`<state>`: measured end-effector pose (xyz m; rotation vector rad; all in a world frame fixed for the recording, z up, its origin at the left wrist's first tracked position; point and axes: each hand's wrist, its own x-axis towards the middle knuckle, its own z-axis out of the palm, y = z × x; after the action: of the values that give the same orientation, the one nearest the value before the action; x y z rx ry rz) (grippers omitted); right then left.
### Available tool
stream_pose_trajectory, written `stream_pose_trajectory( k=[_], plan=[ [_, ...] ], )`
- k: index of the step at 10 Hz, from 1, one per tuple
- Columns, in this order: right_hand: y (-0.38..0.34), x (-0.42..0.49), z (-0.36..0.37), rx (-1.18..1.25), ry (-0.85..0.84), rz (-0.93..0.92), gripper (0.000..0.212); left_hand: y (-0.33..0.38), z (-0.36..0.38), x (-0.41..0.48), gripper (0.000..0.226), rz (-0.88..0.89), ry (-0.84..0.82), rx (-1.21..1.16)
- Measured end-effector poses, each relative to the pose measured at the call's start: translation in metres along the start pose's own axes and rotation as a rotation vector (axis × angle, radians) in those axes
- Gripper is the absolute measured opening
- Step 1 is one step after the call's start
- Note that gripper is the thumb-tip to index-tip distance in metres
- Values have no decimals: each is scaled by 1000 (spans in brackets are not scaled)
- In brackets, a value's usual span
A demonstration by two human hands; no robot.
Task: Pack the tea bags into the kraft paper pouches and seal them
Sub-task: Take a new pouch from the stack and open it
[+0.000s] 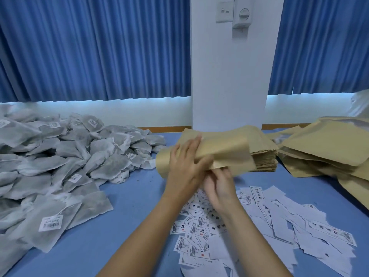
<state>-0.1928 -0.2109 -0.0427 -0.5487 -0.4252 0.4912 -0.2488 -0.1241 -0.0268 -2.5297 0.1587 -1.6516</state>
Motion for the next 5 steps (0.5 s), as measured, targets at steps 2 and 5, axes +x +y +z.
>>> stream_pose_trajectory(
  k=[2,5],
  plan=[
    [-14,-1,-18,-154,104,42,53,27,-6,3,30,305,166,135],
    [-10,2,-31,294,17,372,32,-30,-15,-15,63,-2001,-421,-1401]
  ],
)
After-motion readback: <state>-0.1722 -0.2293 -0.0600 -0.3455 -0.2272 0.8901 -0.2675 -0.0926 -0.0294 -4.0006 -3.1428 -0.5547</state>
